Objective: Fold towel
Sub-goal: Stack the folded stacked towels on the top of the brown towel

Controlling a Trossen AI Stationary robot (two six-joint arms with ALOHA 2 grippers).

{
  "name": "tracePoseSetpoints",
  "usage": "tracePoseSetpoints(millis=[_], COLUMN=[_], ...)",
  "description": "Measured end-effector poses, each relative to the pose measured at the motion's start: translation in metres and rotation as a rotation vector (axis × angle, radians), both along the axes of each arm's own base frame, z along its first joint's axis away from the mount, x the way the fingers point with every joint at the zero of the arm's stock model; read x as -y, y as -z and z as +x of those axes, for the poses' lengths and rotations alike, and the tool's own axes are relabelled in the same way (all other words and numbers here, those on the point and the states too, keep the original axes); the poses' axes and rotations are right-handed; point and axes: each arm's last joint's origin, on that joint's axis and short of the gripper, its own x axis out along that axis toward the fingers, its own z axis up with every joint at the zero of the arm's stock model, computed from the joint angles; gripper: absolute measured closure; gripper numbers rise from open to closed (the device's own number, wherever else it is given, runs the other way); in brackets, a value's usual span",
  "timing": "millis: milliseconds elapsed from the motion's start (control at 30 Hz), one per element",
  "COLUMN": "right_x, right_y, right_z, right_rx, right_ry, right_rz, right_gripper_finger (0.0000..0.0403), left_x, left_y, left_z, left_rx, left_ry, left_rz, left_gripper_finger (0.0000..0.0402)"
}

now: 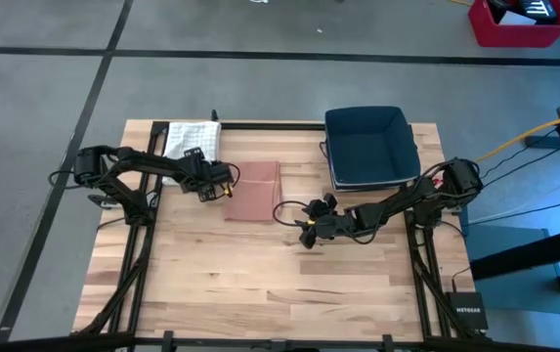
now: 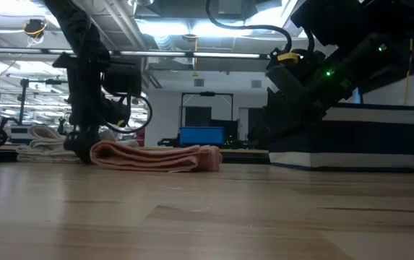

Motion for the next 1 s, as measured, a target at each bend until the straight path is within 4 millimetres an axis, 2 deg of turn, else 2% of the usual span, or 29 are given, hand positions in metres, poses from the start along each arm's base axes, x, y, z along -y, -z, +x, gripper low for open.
tracePoseSetpoints(millis=[200, 533, 833, 1000], right_x=[0.000, 0.000, -0.001, -0.001], right_y=[0.000, 0.000, 0.000, 0.000], right_z=[0.000, 0.000, 0.001, 0.001], right_rx=[0.000, 0.003, 0.002, 0.003], right_ry=[-0.002, -0.009, -0.022, -0.022], right_rz=[0.002, 0.009, 0.021, 0.022], right_gripper_finger=[0.0182, 0.0182, 0.0182, 0.0182], left_x=[0.002, 0.004, 0.006, 0.007], left_y=[0.007, 0.017, 0.017, 0.002], left_z=[-0.004, -0.007, -0.006, -0.005], left_rx=[0.024, 0.064, 0.076, 0.106], left_ry=[-0.009, 0.018, 0.020, 0.030], left_rz=[0.013, 0.039, 0.043, 0.025], left_gripper_finger=[0.0109, 0.0271, 0.0343, 0.0343])
